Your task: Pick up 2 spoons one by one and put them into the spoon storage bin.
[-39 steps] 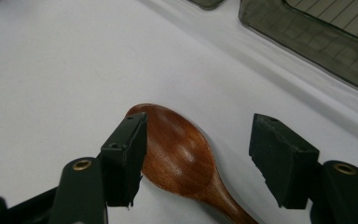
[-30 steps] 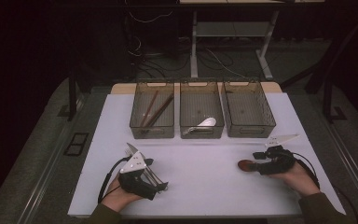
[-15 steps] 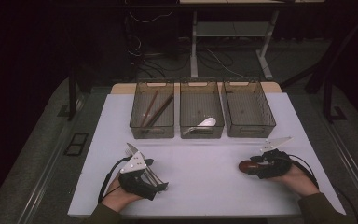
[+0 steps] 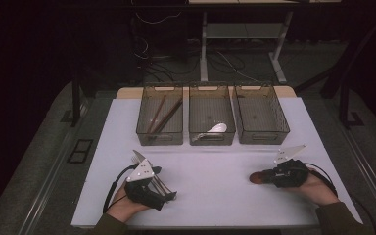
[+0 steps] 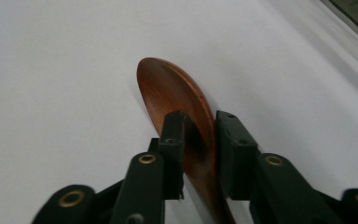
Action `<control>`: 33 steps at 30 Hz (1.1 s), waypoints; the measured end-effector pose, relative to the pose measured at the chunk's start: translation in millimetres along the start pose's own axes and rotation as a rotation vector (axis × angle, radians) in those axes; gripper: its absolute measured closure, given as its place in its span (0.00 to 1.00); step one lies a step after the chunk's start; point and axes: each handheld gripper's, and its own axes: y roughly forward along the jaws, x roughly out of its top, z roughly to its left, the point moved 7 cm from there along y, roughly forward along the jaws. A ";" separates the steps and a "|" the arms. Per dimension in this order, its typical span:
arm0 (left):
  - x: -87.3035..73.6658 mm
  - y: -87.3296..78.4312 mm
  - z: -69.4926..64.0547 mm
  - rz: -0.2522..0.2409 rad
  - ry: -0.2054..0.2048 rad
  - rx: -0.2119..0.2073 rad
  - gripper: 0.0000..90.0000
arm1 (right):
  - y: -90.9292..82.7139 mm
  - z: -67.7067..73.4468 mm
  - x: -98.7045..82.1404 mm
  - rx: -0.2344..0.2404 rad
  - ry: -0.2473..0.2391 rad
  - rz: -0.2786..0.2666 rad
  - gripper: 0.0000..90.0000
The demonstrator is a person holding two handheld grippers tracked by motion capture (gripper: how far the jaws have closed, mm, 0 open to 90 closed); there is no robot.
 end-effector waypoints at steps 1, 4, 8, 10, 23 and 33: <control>0.0 0.1 -0.1 -0.001 -0.001 0.000 0.00 | -0.7 0.7 0.3 0.009 -0.002 -0.002 0.86; 0.0 0.1 -0.2 0.000 -0.001 0.000 0.00 | -2.3 3.1 0.6 0.037 -0.008 -0.005 0.91; 0.1 0.2 -0.1 -0.002 -0.001 0.000 0.00 | -2.4 5.9 1.4 0.051 -0.003 0.000 0.92; 0.0 0.1 0.1 -0.003 0.000 0.000 0.00 | -2.6 5.8 2.3 0.054 -0.001 -0.005 0.92; 0.5 -0.4 0.4 -0.007 -0.004 -0.001 0.00 | -12.5 1.2 15.9 0.002 0.059 -0.077 0.92; 0.5 0.1 0.5 -0.006 -0.003 -0.001 0.00 | -16.1 -2.6 33.6 -0.042 0.098 -0.142 0.92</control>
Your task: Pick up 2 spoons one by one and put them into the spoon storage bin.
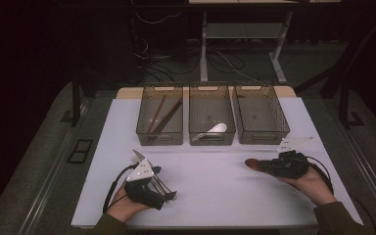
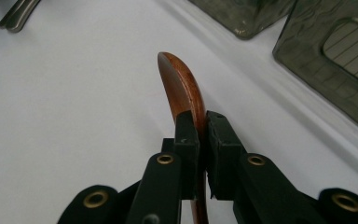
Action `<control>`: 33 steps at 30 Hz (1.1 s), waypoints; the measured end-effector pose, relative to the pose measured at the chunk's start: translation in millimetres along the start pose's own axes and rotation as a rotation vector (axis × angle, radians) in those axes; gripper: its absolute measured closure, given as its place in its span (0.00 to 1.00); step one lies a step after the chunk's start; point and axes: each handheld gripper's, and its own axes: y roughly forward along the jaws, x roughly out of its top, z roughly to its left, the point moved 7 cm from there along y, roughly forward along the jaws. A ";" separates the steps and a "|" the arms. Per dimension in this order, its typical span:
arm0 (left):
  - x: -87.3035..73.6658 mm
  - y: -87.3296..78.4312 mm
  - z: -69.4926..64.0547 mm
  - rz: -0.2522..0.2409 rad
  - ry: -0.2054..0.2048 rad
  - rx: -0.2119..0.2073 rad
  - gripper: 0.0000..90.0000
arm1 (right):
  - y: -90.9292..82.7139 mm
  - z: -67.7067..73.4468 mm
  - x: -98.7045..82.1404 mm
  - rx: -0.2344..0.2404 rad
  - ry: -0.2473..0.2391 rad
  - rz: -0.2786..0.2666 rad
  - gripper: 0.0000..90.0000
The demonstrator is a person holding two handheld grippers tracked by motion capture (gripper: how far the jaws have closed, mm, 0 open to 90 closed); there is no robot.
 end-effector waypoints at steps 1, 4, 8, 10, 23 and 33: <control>-0.1 0.1 -0.1 0.000 0.001 0.000 0.00 | 0.3 0.5 2.0 -0.001 0.008 -0.005 0.92; -0.2 -0.1 -0.1 0.004 0.003 0.000 0.00 | 1.6 -0.3 8.9 -0.017 0.011 -0.024 0.92; -0.3 0.2 -0.2 0.005 0.003 -0.002 0.00 | 2.1 -1.2 17.7 -0.029 0.023 -0.045 0.92; -0.5 0.7 -0.1 0.008 0.005 -0.004 0.00 | 2.3 -2.2 22.0 -0.031 0.030 -0.056 0.92; -0.8 1.7 -0.2 0.009 0.004 -0.001 0.00 | 5.6 -4.4 49.7 -0.038 0.046 -0.117 0.92; -0.9 0.8 -0.3 0.009 0.005 -0.003 0.00 | 9.4 -3.1 74.7 -0.041 0.038 -0.165 0.92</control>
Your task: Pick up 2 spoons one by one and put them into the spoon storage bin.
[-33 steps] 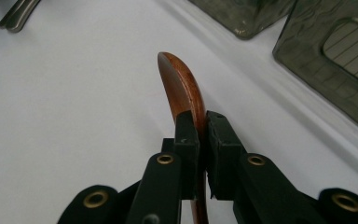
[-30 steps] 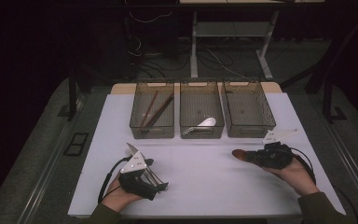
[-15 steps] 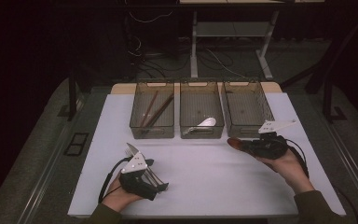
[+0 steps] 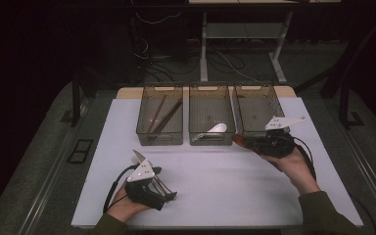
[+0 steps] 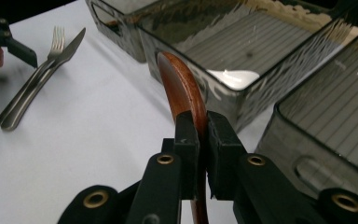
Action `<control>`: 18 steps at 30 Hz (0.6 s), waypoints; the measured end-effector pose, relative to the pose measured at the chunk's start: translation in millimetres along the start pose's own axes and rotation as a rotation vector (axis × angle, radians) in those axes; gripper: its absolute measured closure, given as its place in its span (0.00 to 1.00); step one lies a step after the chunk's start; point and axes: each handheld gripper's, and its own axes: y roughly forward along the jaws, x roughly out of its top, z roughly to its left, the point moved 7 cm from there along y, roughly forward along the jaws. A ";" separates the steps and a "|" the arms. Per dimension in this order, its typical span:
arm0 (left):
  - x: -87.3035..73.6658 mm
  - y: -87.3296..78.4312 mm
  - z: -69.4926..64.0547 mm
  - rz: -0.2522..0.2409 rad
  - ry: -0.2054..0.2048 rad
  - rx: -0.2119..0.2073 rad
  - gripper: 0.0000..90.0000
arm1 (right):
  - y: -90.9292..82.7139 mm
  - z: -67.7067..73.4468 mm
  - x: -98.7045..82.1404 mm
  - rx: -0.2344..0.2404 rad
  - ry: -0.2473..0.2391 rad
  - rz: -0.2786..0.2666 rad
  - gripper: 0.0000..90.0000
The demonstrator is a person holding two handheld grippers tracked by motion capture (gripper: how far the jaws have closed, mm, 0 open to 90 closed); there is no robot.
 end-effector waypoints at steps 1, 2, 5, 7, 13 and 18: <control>0.1 0.0 0.2 0.000 0.001 0.000 0.00 | 0.8 0.1 2.8 -0.002 0.005 -0.006 0.92; 0.3 0.0 0.1 -0.001 0.001 0.000 0.00 | 1.8 0.1 5.6 -0.003 0.001 -0.013 0.92; 0.9 0.3 -0.5 -0.006 -0.001 0.000 0.00 | 5.0 1.3 14.1 -0.002 -0.001 -0.028 0.92; 0.9 0.3 -0.2 -0.005 0.000 0.001 0.00 | 8.8 1.3 19.8 -0.005 -0.004 -0.035 0.92; 0.6 -1.2 1.7 -0.008 -0.005 0.003 0.00 | 21.5 -0.8 41.5 -0.008 0.011 -0.071 0.92; 0.7 -0.6 0.7 -0.008 -0.004 0.000 0.00 | 33.6 -4.5 64.7 -0.015 0.020 -0.091 0.92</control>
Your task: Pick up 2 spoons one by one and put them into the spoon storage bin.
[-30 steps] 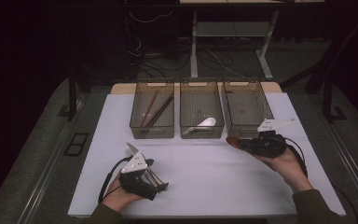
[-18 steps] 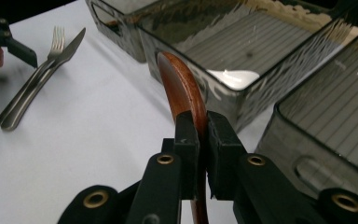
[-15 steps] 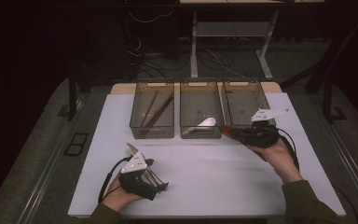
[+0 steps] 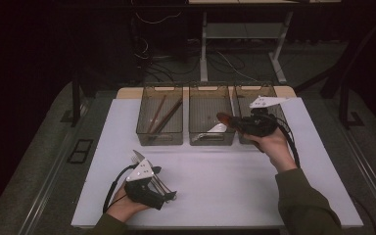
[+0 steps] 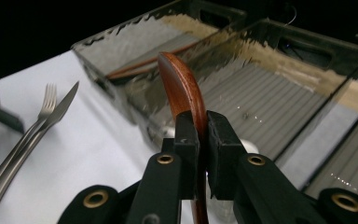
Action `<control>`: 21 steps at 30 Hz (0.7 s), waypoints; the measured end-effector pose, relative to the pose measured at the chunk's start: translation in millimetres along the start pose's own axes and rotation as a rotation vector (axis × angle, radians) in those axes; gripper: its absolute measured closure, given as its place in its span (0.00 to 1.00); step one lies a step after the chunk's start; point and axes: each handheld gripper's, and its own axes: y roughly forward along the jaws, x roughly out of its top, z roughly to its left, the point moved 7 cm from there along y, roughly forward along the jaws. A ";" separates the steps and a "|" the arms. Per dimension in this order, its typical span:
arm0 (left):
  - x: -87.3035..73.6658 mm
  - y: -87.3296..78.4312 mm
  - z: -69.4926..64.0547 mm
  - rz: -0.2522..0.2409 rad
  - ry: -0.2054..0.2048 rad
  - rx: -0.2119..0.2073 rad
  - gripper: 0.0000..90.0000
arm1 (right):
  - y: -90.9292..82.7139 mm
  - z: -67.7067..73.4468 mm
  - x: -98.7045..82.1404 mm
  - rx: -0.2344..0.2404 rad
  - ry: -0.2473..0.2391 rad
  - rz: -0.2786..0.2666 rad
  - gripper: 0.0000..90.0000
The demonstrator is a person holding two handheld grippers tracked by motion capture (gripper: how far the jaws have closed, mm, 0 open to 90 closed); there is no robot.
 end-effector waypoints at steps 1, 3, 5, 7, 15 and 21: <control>0.1 0.1 -0.3 -0.001 0.000 -0.001 0.00 | 3.4 -0.7 4.1 -0.001 0.004 0.000 0.92; 0.1 0.0 -0.7 -0.002 0.000 -0.001 0.00 | 10.7 -1.9 11.6 -0.006 0.012 -0.003 0.92; 0.2 -0.4 -0.8 -0.003 -0.002 -0.002 0.00 | 18.9 -2.4 18.5 -0.011 0.016 -0.002 0.92; 0.2 -0.6 -0.7 0.000 -0.001 -0.004 0.00 | 28.0 -2.5 24.6 -0.013 0.019 -0.002 0.92; 0.8 1.5 -3.4 -0.005 0.006 -0.014 0.00 | 61.1 -2.8 47.0 -0.015 0.033 -0.016 0.92; 0.6 1.7 -3.9 0.000 0.014 -0.018 0.00 | 80.4 -3.0 58.4 -0.023 0.044 -0.020 0.92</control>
